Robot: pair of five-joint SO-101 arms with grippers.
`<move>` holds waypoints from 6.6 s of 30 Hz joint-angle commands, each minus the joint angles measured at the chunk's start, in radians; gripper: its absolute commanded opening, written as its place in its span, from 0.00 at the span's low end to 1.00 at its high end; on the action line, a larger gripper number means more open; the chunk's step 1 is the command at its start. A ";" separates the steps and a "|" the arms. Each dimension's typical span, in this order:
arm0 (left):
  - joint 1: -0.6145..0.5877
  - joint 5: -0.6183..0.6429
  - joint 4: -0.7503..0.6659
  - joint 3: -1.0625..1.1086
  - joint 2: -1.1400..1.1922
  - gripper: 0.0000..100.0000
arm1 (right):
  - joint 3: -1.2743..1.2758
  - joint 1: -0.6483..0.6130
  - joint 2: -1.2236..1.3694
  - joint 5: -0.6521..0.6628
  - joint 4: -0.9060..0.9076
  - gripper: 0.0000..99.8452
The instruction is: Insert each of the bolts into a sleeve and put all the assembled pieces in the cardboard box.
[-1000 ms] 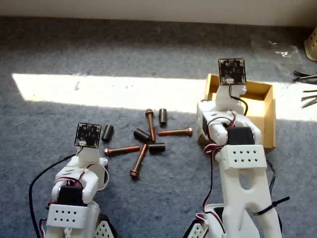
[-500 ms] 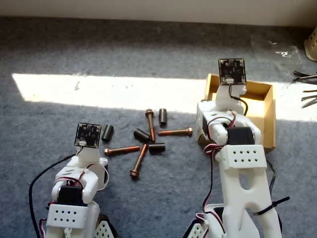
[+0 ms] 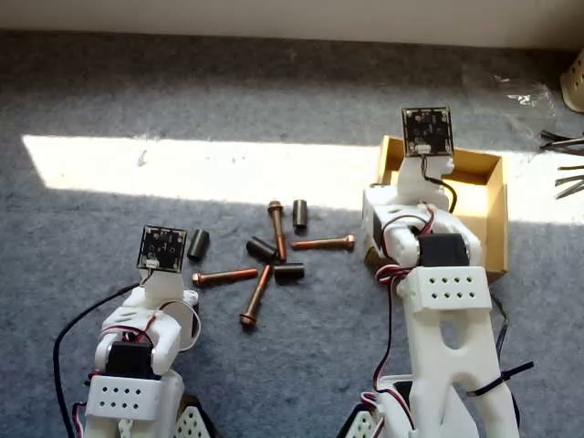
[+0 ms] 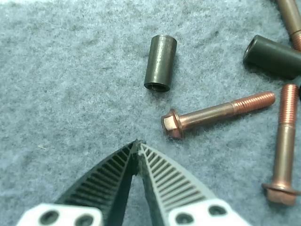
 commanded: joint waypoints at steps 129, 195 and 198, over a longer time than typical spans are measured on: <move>-0.283 -0.083 -0.161 -0.513 0.676 0.08 | -0.768 -0.367 0.796 -0.256 0.412 0.16; -0.282 -0.087 -0.241 -0.321 0.383 0.08 | -1.141 -0.315 1.331 -0.170 0.438 0.16; -0.282 -0.087 -0.241 -0.321 0.383 0.08 | -1.139 -0.315 1.331 -0.170 0.450 0.10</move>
